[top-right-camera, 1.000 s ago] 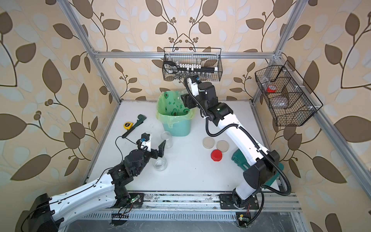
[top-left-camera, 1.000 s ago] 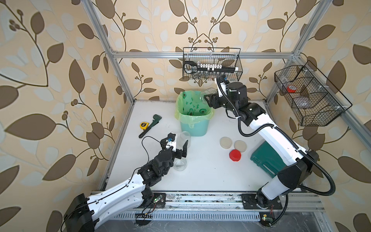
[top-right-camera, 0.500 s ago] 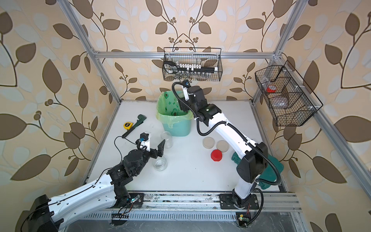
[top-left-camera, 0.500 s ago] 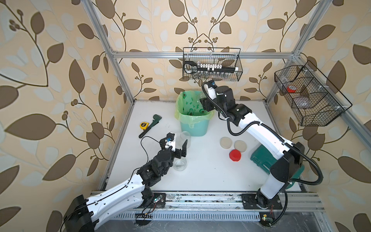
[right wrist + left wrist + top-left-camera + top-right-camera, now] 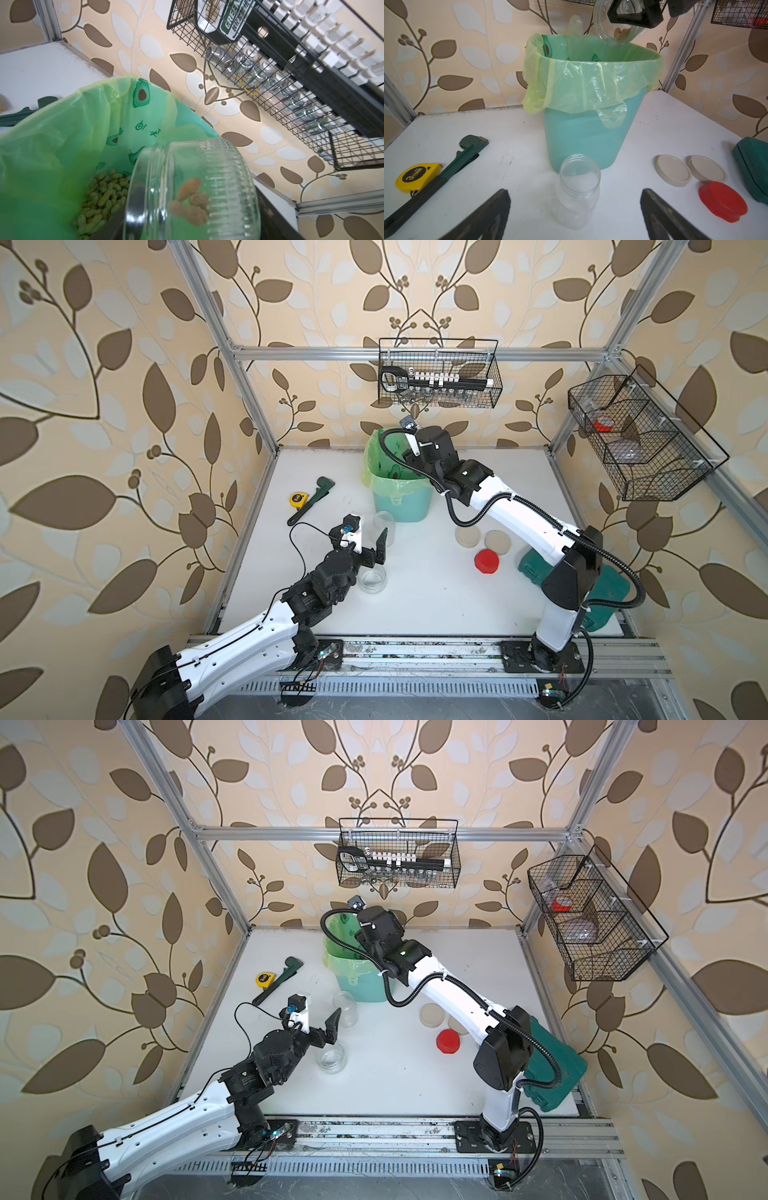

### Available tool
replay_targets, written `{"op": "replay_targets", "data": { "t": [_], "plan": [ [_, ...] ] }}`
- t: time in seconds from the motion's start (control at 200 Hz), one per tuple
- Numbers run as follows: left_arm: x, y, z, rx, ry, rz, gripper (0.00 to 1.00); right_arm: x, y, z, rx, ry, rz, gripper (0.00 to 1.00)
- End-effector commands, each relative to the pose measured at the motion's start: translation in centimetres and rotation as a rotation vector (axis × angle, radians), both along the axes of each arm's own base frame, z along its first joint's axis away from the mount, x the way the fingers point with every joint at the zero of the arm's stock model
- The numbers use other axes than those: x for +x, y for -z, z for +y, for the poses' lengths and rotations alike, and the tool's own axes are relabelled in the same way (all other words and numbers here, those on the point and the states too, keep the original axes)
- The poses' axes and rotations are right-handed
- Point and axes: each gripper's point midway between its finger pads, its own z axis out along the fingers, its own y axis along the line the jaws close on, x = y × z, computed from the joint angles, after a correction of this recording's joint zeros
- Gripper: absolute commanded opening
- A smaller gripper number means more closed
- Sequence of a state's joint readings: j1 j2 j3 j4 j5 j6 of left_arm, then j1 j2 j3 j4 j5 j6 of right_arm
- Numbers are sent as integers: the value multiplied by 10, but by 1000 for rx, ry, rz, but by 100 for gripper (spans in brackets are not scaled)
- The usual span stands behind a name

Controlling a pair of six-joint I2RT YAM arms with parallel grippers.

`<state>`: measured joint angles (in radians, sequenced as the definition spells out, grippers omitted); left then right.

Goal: Empty moldy peanuts from jars
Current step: Pour the moldy peanuts from the jar into the trash bin.

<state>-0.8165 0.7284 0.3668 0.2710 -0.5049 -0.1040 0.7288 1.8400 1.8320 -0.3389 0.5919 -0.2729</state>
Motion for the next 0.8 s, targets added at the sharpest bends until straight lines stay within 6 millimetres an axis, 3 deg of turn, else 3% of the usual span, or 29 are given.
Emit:
{"op": "replay_targets", "data": {
  "t": [0.0, 0.125, 0.265, 0.445, 0.59, 0.795],
  "plan": [
    [3, -20, 1, -39, -9, -37, 99, 0, -29, -1, -58, 41, -112, 0],
    [4, -20, 0, -39, -8, -36, 99, -3, -31, 1, -103, 40, -134, 0],
    [4, -19, -1, -36, -7, -31, 99, 0, -19, 2, -188, 23, -158, 0],
    [5, -19, -1, -35, -9, -31, 99, -10, -36, 0, -224, 51, -231, 0],
    [5, -18, -1, -32, -8, -29, 99, -7, -26, -2, -291, 78, -240, 0],
    [4, -18, -1, -34, -8, -29, 99, -15, -37, 3, -306, 69, -281, 0]
  ]
}}
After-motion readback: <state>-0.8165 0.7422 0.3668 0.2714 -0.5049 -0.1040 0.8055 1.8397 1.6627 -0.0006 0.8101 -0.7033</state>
